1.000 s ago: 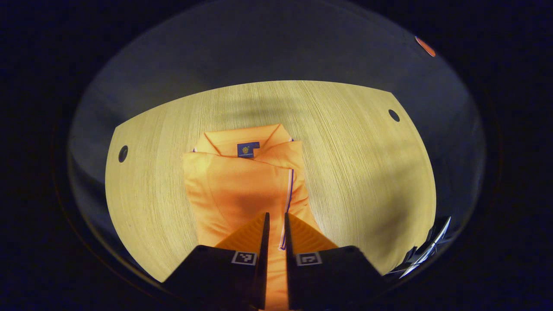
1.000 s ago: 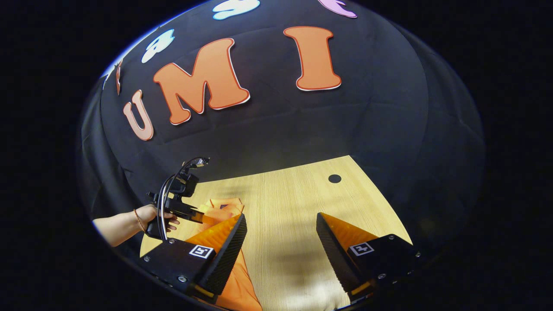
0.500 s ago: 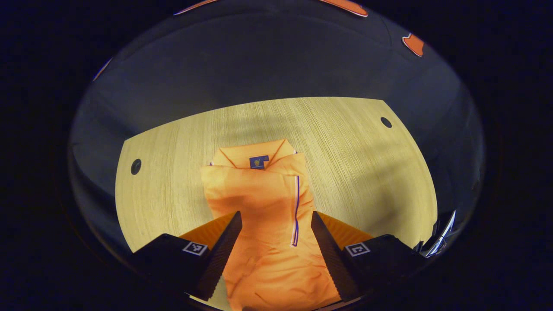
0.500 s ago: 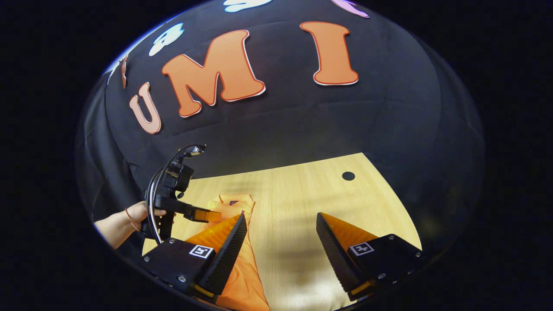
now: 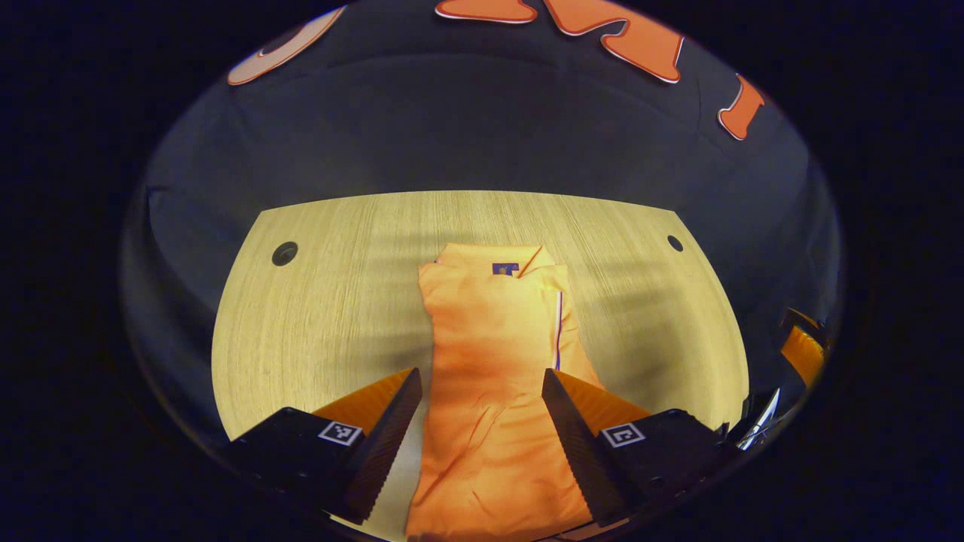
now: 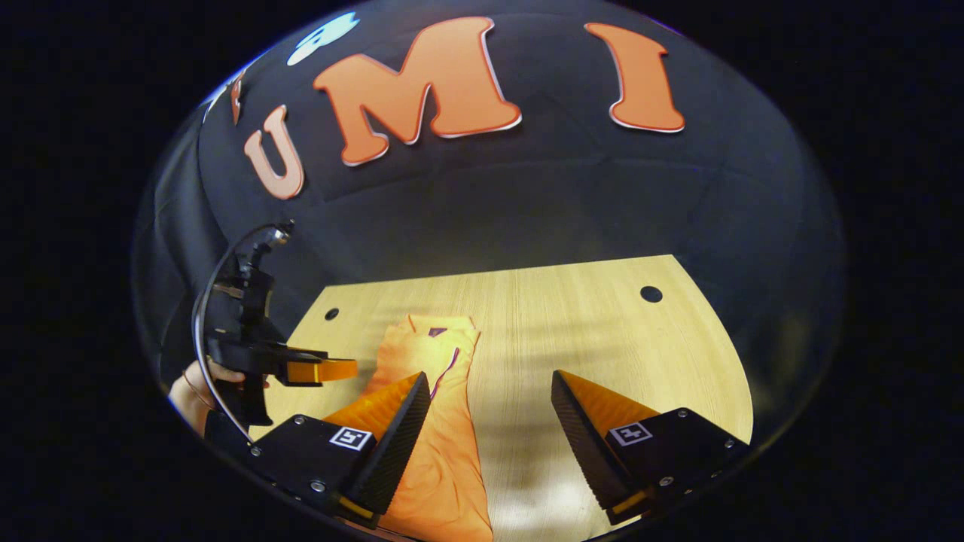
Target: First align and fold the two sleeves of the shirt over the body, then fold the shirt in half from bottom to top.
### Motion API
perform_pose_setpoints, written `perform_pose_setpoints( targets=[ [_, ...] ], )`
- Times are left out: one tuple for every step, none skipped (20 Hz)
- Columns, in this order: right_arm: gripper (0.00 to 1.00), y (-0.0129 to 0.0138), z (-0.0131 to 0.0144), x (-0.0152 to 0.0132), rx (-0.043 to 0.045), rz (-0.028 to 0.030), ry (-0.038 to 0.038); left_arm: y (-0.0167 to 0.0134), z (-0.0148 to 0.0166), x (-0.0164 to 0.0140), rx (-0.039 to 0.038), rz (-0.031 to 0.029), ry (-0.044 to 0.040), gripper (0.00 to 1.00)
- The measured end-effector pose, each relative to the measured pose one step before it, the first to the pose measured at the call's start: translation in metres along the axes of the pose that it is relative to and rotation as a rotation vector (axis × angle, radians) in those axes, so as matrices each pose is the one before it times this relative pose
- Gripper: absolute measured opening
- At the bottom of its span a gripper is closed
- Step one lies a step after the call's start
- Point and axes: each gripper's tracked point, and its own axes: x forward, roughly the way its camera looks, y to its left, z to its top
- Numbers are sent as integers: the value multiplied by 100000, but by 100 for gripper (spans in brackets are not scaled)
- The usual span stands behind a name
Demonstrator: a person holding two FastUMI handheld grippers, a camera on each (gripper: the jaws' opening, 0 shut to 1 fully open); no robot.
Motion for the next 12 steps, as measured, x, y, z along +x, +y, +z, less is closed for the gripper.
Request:
perform_pose_setpoints(
  targets=[
    [99, 657, -917, 470, -922, 431, 2231, 788, -871, -654, -648, 214, -593, 100],
    [99, 698, -702, 339, -1137, 265, 1698, 785, -875, -568, -1324, 401, -394, 99],
    [99, 724, -673, 426, -603, 228, 1697, 943, -1038, -463, -1032, 726, -159, 99],
    [99, 767, -662, 586, -333, 532, 2070, 766, -1190, -314, -503, 631, 654, 99],
    [99, 648, -909, 400, -436, 219, 2670, 708, -1322, -268, -465, 877, 685, 99],
    [99, 592, -1233, 275, -811, -209, 2445, 582, -1193, -237, -713, 552, 638, 100],
    [99, 423, -1194, 296, -1316, -841, 2431, 505, -1340, -219, -914, 806, 589, 99],
    [99, 396, -1410, 503, -1964, -1201, 2779, 451, -1295, -144, -725, 1047, -193, 100],
    [98, 215, -1408, 600, -1741, -1660, 3318, 223, -1353, -126, -820, 28, 40, 99],
    [99, 529, -1739, 633, -543, -1030, 3290, 96, -1770, -182, -1016, 114, 1333, 99],
    [99, 812, -2198, 272, 136, 474, 3900, -80, -1603, 83, -1507, -365, 1388, 99],
    [99, 669, -2126, 38, 349, 768, 4226, -215, -1622, 353, -1503, -696, 1985, 99]
  ],
)
